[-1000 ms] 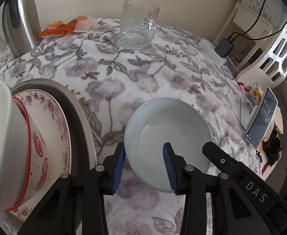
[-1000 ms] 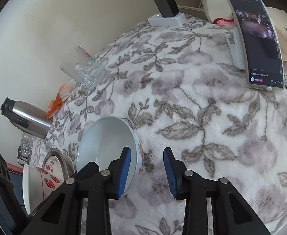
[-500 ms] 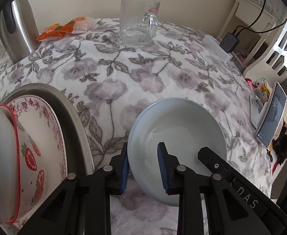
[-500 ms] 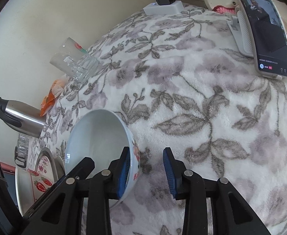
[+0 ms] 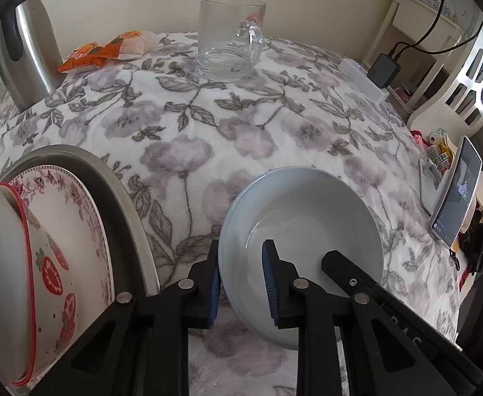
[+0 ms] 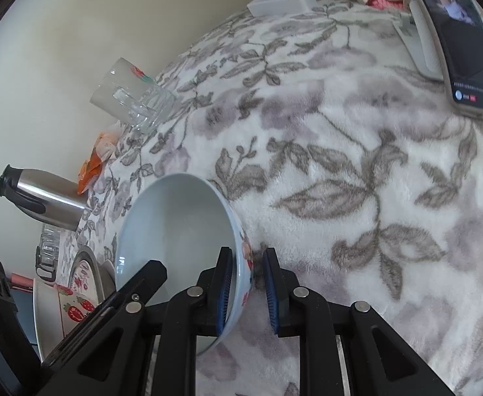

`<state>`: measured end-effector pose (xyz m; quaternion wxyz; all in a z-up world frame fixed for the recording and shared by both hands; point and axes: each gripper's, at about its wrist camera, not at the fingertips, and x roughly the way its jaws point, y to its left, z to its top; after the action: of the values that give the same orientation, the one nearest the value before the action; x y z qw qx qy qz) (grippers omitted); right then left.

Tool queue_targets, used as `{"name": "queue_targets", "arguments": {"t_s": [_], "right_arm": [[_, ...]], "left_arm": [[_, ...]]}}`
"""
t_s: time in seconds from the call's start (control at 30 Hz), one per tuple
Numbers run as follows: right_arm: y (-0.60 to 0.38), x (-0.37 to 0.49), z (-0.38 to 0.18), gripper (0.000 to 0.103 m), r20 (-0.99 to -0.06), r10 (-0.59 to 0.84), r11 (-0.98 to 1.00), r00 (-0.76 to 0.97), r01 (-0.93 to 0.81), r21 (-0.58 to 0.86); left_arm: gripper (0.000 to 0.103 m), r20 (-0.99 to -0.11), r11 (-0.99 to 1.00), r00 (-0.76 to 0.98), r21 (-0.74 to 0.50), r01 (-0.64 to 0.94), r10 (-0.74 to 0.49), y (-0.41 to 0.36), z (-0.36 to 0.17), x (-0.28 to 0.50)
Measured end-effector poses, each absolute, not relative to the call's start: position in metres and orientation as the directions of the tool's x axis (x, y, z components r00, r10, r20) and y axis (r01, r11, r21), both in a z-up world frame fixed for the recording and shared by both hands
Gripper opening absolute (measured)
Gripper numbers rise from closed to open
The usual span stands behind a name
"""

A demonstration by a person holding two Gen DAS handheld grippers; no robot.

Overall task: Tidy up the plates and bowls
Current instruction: 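Close both grippers on the white round bowl's rim and lift it, then carry the white round bowl with both grippers over the stacked bowls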

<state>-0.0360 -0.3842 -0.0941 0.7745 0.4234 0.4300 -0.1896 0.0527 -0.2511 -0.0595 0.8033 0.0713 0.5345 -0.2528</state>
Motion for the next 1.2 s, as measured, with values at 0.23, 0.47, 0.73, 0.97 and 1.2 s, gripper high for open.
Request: {"name": "queue_targets", "arguments": {"t_s": [0.23,0.47,0.73,0.97,1.2], "right_arm": [[-0.382,-0.035,-0.093,0.015,-0.818,0.081,0.569,0.569,0.647,0.507],[-0.381,-0.036,-0.092,0.015,-0.819,0.091,0.567,0.566,0.646,0.51],[-0.381,-0.042,-0.088,0.015,-0.821,0.084,0.575,0.565,0.645,0.503],[-0.379,-0.043,-0.079,0.016,-0.814,0.073,0.584,0.577,0.637,0.504],[-0.375,-0.047,-0.054,0.016,-0.792,0.039,0.599,0.609,0.62,0.506]], "left_arm": [[0.023,-0.894,0.86,0.302,-0.154,0.486,-0.331,-0.251,-0.06,0.052],[0.023,-0.893,0.856,0.299,-0.159,0.492,-0.338,-0.252,-0.058,0.052],[0.023,-0.884,0.847,0.293,-0.185,0.498,-0.365,-0.252,-0.053,0.05],[0.023,-0.872,0.843,0.289,-0.22,0.49,-0.395,-0.247,-0.044,0.051],[0.023,-0.845,0.831,0.308,-0.249,0.497,-0.438,-0.243,-0.023,0.049]]}}
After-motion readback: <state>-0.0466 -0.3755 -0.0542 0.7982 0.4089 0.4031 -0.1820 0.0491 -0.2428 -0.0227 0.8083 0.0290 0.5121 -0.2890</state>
